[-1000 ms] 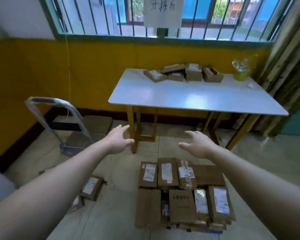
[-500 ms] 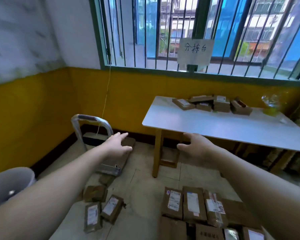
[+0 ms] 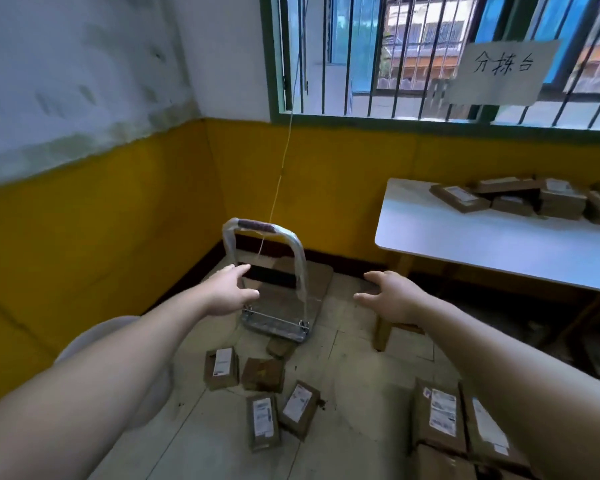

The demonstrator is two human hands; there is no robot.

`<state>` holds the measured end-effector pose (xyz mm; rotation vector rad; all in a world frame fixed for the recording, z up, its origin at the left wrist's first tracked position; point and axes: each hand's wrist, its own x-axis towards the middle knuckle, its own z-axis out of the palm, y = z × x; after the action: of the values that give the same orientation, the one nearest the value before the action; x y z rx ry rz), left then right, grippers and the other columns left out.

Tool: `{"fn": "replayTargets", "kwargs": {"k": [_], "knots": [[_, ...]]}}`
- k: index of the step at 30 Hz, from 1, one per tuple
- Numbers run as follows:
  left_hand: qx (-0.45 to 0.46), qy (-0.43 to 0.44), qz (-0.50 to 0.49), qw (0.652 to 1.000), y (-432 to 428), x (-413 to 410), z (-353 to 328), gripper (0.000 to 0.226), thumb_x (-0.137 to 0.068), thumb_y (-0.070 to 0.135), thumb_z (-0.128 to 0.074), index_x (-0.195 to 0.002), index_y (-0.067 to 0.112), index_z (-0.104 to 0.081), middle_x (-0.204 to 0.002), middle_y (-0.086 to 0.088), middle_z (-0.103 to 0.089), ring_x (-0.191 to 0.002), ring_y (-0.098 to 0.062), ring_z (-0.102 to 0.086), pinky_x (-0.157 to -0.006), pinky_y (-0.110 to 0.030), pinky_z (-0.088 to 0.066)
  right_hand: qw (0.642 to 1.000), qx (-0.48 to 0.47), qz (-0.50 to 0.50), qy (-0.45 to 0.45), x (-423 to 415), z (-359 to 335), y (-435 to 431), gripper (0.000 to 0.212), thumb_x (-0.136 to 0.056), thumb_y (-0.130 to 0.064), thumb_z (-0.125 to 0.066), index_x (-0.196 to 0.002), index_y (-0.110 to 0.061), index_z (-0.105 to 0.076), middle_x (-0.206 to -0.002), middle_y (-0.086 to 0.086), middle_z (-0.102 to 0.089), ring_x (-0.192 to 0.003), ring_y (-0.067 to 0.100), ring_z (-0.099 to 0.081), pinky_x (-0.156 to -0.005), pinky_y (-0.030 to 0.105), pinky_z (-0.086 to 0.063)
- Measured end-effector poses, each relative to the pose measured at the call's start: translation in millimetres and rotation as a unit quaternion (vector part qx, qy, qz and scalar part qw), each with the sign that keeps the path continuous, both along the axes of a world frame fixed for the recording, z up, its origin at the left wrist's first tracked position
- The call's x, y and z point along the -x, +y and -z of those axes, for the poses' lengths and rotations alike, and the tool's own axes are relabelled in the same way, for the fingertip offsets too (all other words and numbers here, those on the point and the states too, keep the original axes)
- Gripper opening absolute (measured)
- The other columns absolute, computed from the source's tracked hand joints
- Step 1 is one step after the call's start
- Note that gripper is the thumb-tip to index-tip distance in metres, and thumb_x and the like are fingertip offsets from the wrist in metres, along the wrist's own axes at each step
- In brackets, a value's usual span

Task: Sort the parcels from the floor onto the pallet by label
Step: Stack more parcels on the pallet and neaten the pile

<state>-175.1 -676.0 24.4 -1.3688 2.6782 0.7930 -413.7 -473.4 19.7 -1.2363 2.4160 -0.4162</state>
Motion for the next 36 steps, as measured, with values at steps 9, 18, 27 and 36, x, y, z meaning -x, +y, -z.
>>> {"fn": "replayTargets", "kwargs": {"k": [9,18,27,36], "knots": [[-0.028,-0.04,-0.052,0.997,-92,5,50,0.074,-0.089,0.048,-0.057,-0.149,0.031,-0.019,-0.159,-0.003,-0.011,-0.145,-0.023,-0.013,-0.113,-0.04,-0.019,0.998,-0.036,-0.038,-0.019,28,52,-117,0.074,-0.084,-0.062,-0.056,-0.145,-0.023,-0.037,-0.146,0.007,-0.041,-0.125,0.026,-0.048,-0.095,0.035,-0.044],[-0.077,-0.1,-0.124,0.984,-181,-8,85,0.072,-0.091,0.042,-0.057,-0.15,0.027,-0.019,-0.159,-0.004,-0.01,-0.145,-0.023,-0.012,-0.115,-0.041,-0.021,0.985,-0.096,-0.117,-0.078,23,111,-254,0.072,-0.086,-0.061,-0.054,-0.144,-0.02,-0.038,-0.141,0.008,-0.046,-0.122,0.025,-0.05,-0.089,0.031,-0.044],[-0.119,-0.123,-0.09,0.981,-305,-15,141,0.071,-0.09,0.044,-0.057,-0.149,0.029,-0.02,-0.159,-0.002,-0.013,-0.144,-0.023,-0.016,-0.113,-0.04,-0.023,0.978,-0.161,-0.052,-0.121,-10,180,-348,0.068,-0.088,-0.059,-0.051,-0.143,-0.019,-0.038,-0.142,0.008,-0.045,-0.121,0.026,-0.05,-0.089,0.032,-0.044],[-0.178,-0.158,-0.032,0.971,-442,-50,275,0.069,-0.09,0.04,-0.058,-0.148,0.028,-0.023,-0.157,-0.003,-0.02,-0.141,-0.024,-0.024,-0.11,-0.039,-0.029,0.963,-0.186,0.054,-0.188,-92,290,-469,0.068,-0.089,-0.05,-0.057,-0.146,-0.023,-0.032,-0.146,0.006,-0.043,-0.126,0.023,-0.048,-0.097,0.034,-0.043]]}}
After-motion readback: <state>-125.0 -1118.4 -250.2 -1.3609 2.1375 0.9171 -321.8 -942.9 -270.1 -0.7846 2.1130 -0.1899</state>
